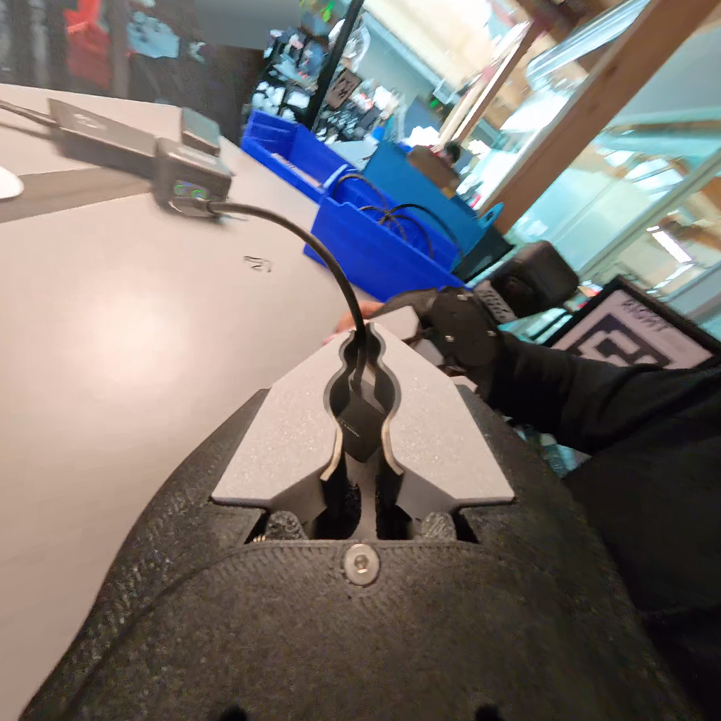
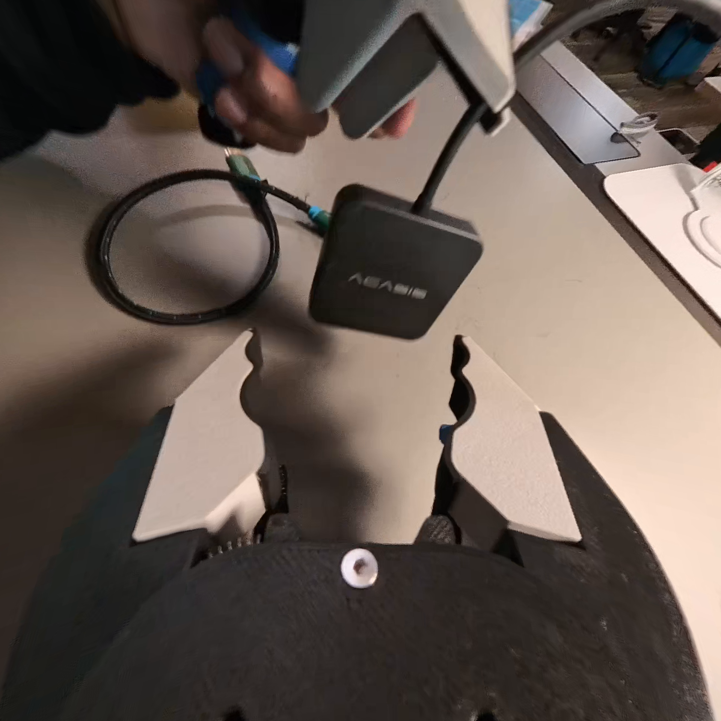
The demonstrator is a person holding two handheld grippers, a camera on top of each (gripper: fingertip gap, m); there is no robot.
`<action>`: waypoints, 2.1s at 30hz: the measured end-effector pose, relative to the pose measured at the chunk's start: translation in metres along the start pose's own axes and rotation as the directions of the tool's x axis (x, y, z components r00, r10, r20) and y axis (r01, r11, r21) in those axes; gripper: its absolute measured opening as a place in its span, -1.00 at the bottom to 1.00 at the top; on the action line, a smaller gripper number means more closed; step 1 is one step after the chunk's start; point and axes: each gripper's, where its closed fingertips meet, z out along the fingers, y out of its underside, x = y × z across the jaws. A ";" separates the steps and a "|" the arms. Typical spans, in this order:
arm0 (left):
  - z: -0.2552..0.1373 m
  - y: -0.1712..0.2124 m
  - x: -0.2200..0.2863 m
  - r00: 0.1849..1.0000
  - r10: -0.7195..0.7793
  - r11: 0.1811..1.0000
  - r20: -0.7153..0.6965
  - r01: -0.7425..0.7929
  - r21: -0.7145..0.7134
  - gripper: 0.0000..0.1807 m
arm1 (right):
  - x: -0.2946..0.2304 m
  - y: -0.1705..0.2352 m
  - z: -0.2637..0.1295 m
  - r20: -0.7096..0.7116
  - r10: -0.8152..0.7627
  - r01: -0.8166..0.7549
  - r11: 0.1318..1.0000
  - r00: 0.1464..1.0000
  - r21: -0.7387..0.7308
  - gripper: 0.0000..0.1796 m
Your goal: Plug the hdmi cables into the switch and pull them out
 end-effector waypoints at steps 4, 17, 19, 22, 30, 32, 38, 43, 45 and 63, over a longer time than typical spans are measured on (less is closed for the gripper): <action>-0.003 0.005 0.014 0.984 -0.024 0.995 -0.177 0.042 0.093 -0.96 | -0.011 -0.015 0.009 0.162 0.135 -0.155 0.981 0.977 0.118 0.17; -0.008 0.005 0.014 0.961 -0.019 0.984 -0.275 0.067 0.167 -0.95 | -0.005 -0.027 -0.030 0.255 0.243 -0.314 0.905 0.936 0.289 -0.80; -0.008 0.009 0.010 0.970 -0.009 0.988 -0.242 0.046 0.148 -0.95 | -0.006 -0.026 -0.031 0.220 0.203 -0.263 0.920 0.954 0.291 -0.85; -0.008 0.018 0.006 0.979 0.010 0.996 -0.204 0.007 0.085 -0.91 | -0.004 -0.025 -0.032 0.139 0.140 -0.175 0.943 0.980 0.283 -0.86; -0.006 0.065 0.006 0.972 0.161 0.962 -0.174 -0.194 -0.194 -0.54 | -0.009 -0.019 -0.034 0.046 -0.012 0.002 0.974 0.999 0.225 -0.86; -0.002 0.078 0.010 0.959 0.219 0.929 -0.182 -0.261 -0.261 -0.50 | -0.011 -0.018 -0.032 0.043 -0.027 0.017 0.975 0.999 0.219 -0.86; 0.004 0.090 0.005 0.909 0.388 0.850 -0.152 -0.417 -0.322 -0.78 | -0.014 -0.022 -0.033 0.010 -0.088 0.082 0.964 0.996 0.252 -0.85; 0.000 0.078 0.010 0.906 0.388 0.873 -0.167 -0.420 -0.248 -0.85 | -0.008 -0.017 -0.036 0.015 -0.086 0.080 0.965 0.996 0.252 -0.60; -0.002 0.073 0.009 0.909 0.382 0.883 -0.165 -0.412 -0.226 -0.85 | -0.004 -0.016 -0.037 0.018 -0.065 0.058 0.964 0.998 0.259 -0.54; -0.045 0.068 -0.044 0.911 0.387 0.847 0.141 -0.291 -0.445 -0.41 | 0.037 -0.012 -0.038 -0.185 0.052 -0.007 0.971 0.981 0.241 -0.85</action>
